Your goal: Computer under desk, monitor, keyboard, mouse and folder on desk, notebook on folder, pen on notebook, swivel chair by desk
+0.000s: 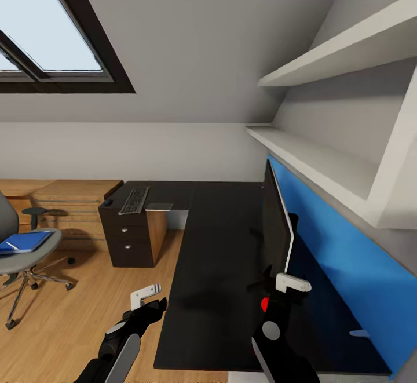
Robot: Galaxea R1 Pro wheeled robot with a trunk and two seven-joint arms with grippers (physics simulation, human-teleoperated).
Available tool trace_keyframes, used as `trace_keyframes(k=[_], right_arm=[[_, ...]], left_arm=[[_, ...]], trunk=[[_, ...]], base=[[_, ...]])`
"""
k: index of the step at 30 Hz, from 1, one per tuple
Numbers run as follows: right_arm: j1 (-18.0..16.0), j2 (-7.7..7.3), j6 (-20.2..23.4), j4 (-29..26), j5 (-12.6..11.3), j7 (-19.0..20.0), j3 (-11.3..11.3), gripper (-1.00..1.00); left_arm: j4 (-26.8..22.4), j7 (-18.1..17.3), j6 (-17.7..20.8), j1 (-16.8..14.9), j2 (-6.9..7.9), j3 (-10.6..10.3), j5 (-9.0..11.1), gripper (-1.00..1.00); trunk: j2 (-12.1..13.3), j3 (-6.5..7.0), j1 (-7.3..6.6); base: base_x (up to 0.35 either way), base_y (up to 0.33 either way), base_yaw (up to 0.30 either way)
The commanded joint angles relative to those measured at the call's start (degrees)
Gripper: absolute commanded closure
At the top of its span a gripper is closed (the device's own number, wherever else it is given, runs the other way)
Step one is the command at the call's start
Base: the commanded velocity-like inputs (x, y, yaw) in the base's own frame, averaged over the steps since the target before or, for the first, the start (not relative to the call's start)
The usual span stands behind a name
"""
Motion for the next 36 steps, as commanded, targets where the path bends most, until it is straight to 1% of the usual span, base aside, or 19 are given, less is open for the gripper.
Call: trace_keyframes(k=[1,7,10,23,32,36], right_arm=[[-0.06,-0.01,-0.15,0.06,0.05,-0.28,0.04,-1.0],[-0.06,-0.01,-0.15,0.06,0.06,-0.28,0.04,-1.0],[-0.06,-0.01,-0.15,0.06,0.11,-0.28,0.04,-1.0],[-0.06,-0.08,-0.15,0.06,0.13,-0.28,-0.04,-1.0],[-0.06,-0.13,-0.15,0.06,0.14,-0.28,-0.05,-1.0],[-0.06,-0.16,-0.17,0.13,0.14,-0.28,0.5,-1.0]], left_arm=[[-0.11,0.52,0.13,-0.05,0.01,-0.08,0.53,-1.0],[-0.16,0.5,0.13,-0.05,0.01,-0.09,0.53,-1.0],[-0.17,0.49,0.13,-0.05,0.01,-0.09,0.53,-1.0],[-0.18,0.49,0.13,-0.05,0.01,-0.09,0.53,-1.0],[-0.14,0.49,0.13,-0.05,0.01,-0.09,0.53,-1.0],[-0.12,0.49,0.13,-0.05,0.01,-0.09,0.53,-1.0]], trunk=[[-0.08,-0.1,0.01],[-0.08,-0.1,0.01],[-0.08,-0.1,0.01],[-0.08,-0.1,0.01],[-0.08,-0.1,0.01],[-0.08,-0.1,0.01]], base=[[-0.039,-0.186,0.0],[-0.011,-0.261,0.0],[-0.001,-0.12,0.0],[-0.002,-0.015,0.0],[-0.101,-0.029,0.0],[-0.014,-0.006,0.0]])
